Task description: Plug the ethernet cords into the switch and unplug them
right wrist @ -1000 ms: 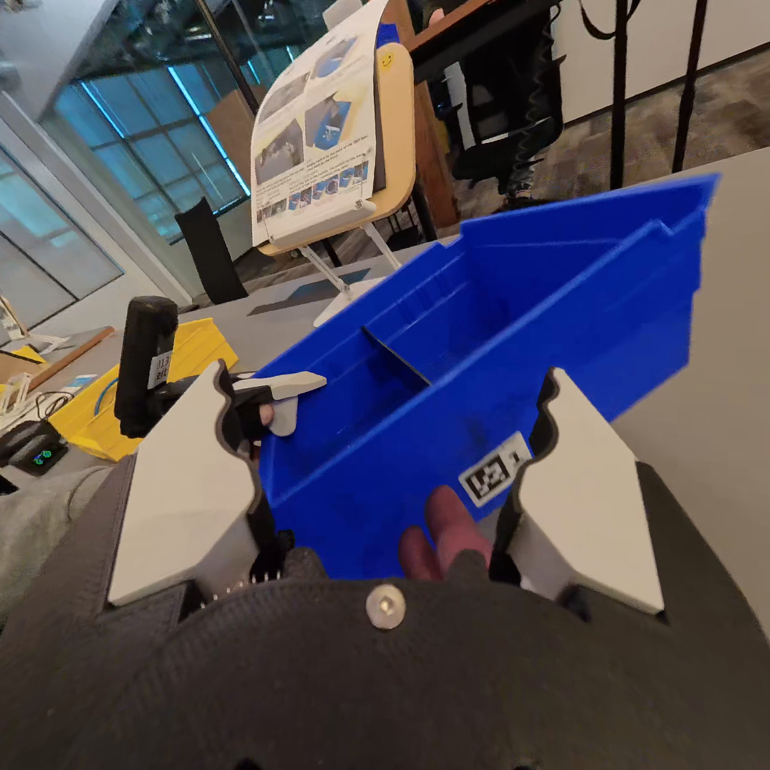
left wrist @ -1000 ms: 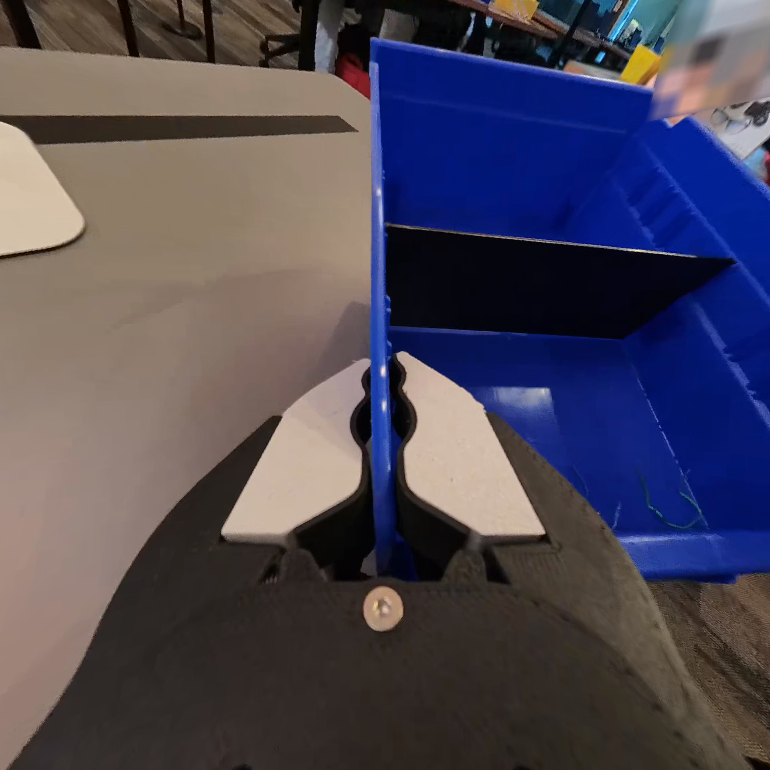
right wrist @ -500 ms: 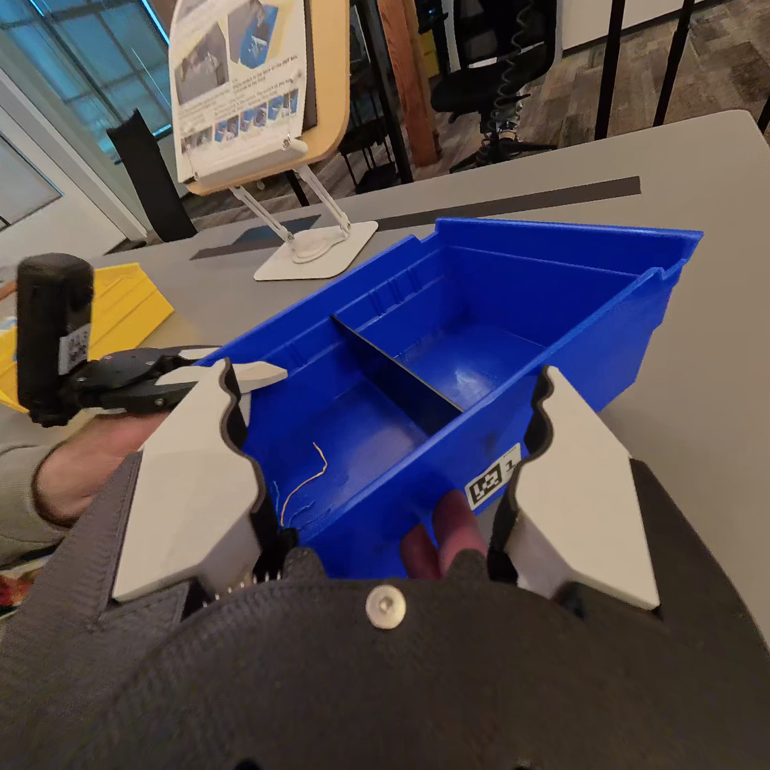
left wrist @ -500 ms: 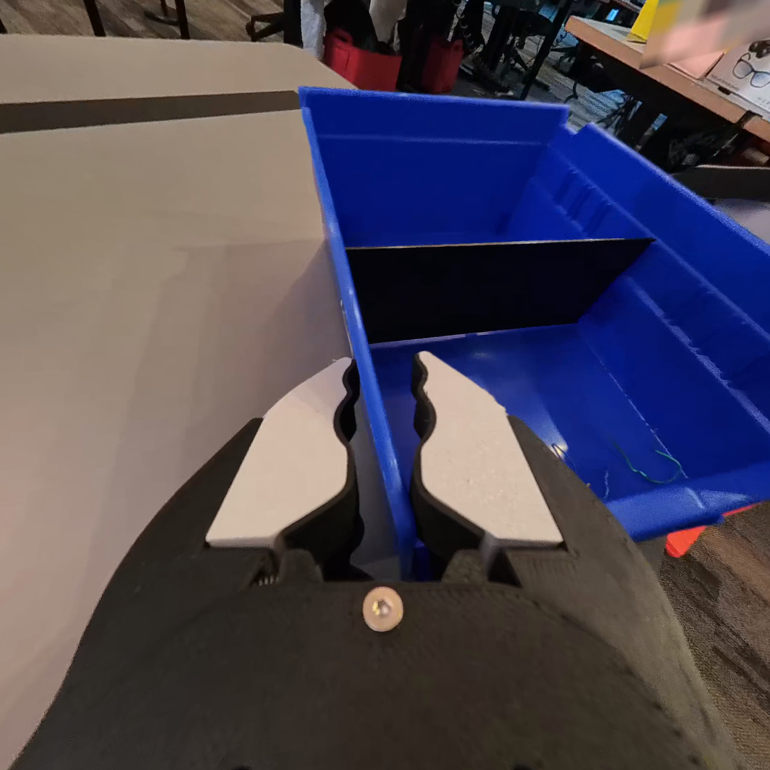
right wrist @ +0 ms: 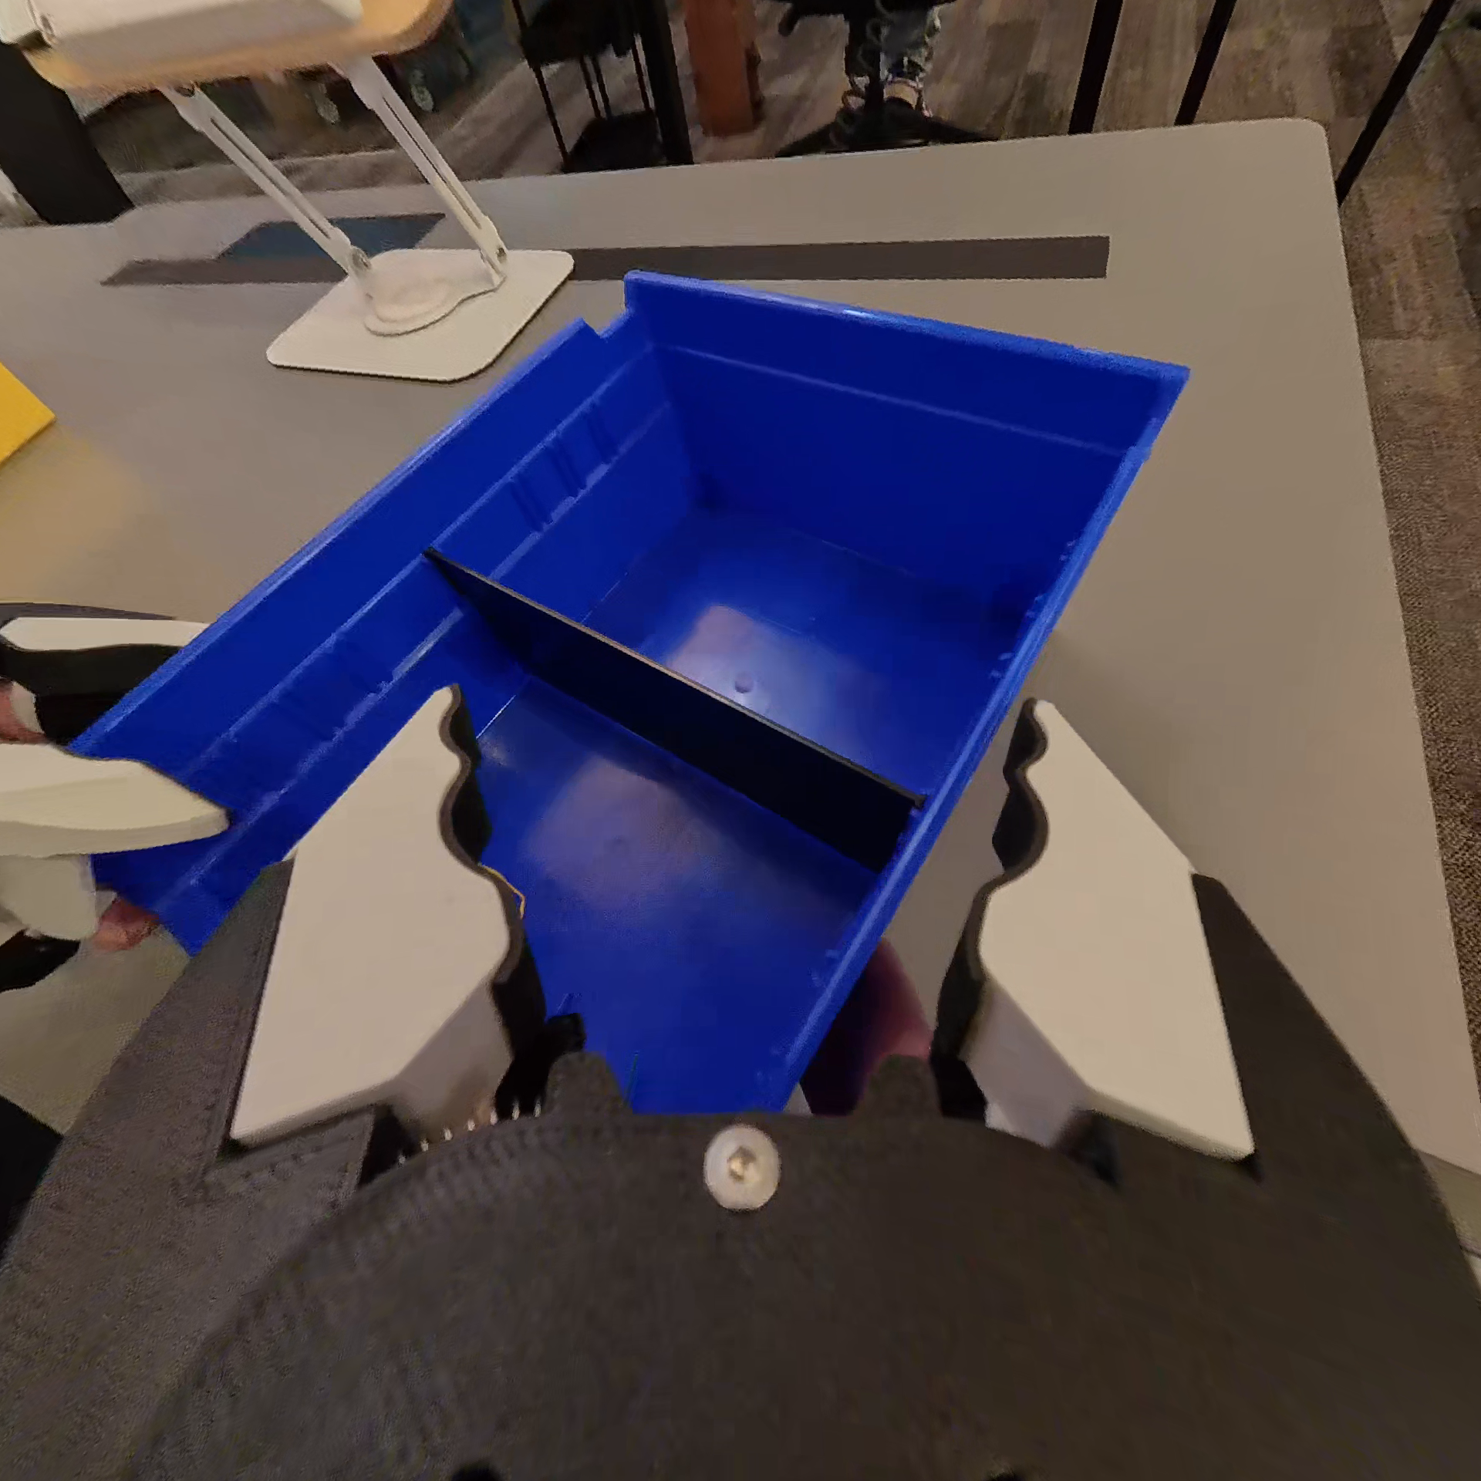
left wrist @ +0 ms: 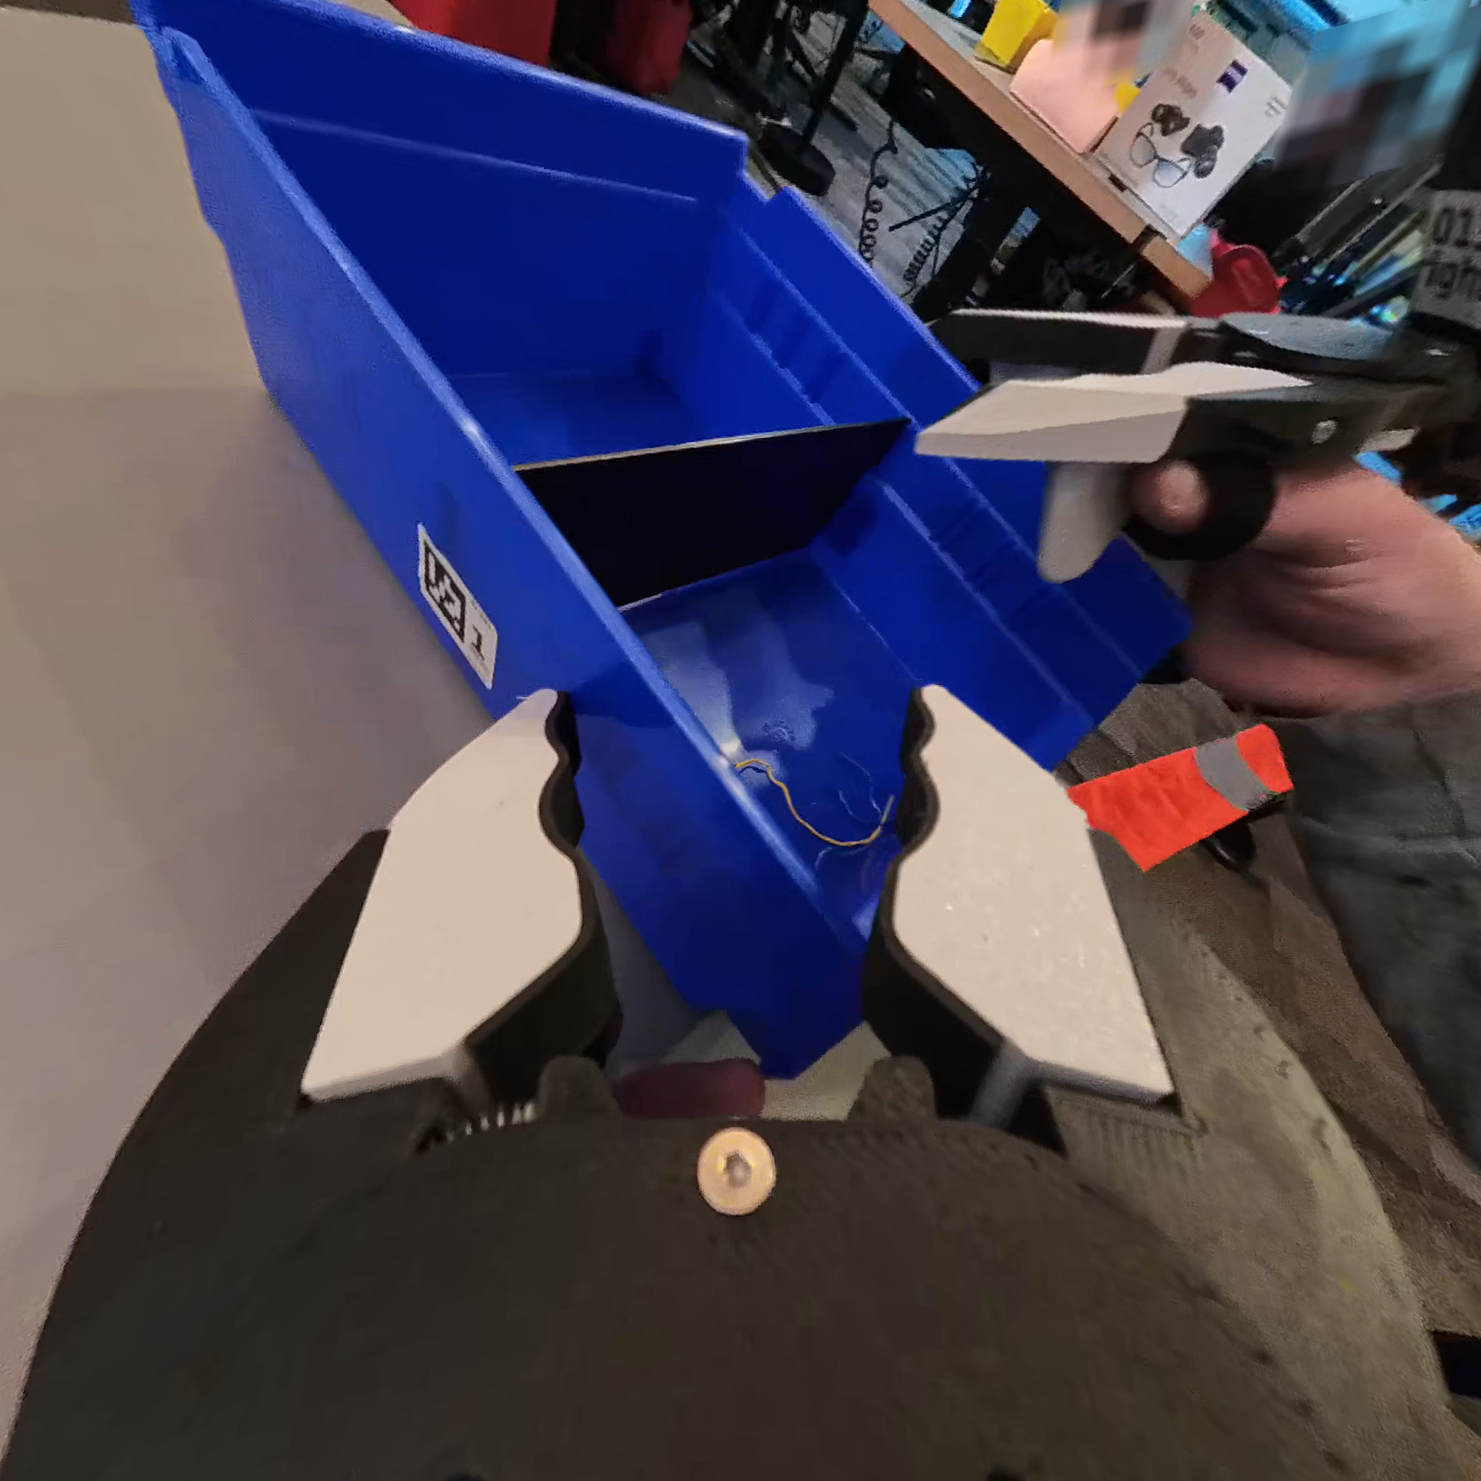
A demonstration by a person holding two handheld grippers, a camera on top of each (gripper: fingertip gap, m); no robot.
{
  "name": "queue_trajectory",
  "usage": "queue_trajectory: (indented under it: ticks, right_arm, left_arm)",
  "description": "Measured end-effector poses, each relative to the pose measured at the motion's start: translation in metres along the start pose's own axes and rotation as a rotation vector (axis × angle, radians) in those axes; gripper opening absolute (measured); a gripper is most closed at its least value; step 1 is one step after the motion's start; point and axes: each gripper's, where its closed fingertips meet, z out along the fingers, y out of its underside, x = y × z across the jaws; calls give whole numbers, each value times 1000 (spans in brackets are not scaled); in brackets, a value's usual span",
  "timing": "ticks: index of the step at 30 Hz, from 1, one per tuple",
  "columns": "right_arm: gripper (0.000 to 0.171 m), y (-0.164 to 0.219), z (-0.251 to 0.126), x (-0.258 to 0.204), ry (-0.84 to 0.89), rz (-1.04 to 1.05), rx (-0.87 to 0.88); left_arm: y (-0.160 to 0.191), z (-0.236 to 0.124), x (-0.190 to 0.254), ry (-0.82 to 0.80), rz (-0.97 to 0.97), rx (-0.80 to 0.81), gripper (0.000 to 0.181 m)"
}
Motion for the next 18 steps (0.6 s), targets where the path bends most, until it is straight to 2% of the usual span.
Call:
queue_trajectory:
  ticks: [3, 6, 11, 13, 16, 18]
  right_arm:
    - [130, -1, 0, 7, 24, -26, -17]
    - [133, -6, -9, 13, 110, -143, -45]
    - [142, -27, -29, -3, 231, -406, -53]
    - [143, -31, -33, -33, 172, -474, -68]
    - [144, -36, -39, -107, -50, -526, -59]
    - [137, -43, -40, -162, -177, -545, -25]
  left_arm:
    - [-1, -1, 6, 58, -12, -13, 84]
    - [-10, -13, 12, 91, 22, -13, 102]
    - [-20, -56, 2, 105, 129, -48, 98]
    - [-16, -77, -11, 78, 168, -91, 95]
    - [-8, -109, -29, 56, 166, -148, 100]
    - [4, -129, -47, -9, 183, -213, 107]
